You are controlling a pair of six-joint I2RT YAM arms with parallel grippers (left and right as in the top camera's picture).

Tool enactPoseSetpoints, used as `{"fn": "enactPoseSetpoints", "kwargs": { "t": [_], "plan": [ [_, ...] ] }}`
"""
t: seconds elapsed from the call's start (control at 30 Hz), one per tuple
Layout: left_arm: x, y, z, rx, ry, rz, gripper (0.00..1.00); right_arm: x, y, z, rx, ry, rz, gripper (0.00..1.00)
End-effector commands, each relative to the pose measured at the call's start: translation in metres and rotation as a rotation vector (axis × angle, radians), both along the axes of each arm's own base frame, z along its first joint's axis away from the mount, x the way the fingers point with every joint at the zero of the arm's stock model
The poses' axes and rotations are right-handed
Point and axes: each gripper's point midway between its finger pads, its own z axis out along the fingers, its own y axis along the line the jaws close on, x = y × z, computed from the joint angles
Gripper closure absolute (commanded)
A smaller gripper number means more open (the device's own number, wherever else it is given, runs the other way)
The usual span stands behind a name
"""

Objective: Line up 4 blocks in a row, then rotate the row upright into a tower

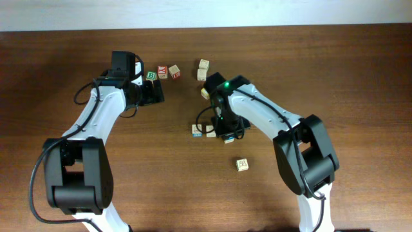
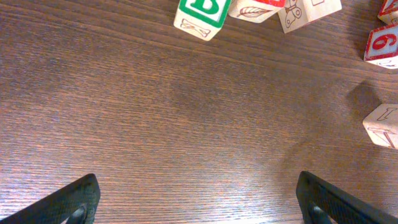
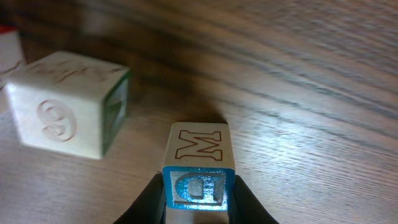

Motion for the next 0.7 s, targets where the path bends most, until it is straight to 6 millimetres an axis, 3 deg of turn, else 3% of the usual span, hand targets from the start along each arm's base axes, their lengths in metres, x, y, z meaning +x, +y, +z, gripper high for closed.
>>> {"fn": "enactPoseSetpoints", "kwargs": {
  "t": [0.0, 0.3, 0.47, 0.67],
  "plan": [
    [0.004, 0.002, 0.007, 0.006, -0.021, -0.002, 0.01, 0.006, -0.002, -0.004, 0.008, -0.012, -0.052, 0.77],
    [0.004, 0.002, 0.007, 0.006, -0.021, -0.003, 0.01, 0.019, 0.016, 0.006, 0.075, -0.043, -0.157, 0.77],
    [0.004, 0.002, 0.007, 0.006, -0.021, -0.003, 0.01, 0.024, 0.039, 0.009, 0.188, -0.036, -0.2, 0.77],
    [0.004, 0.002, 0.007, 0.006, -0.021, -0.003, 0.01, 0.017, 0.057, 0.009, 0.2, -0.049, -0.155, 0.77]
  ]
}}
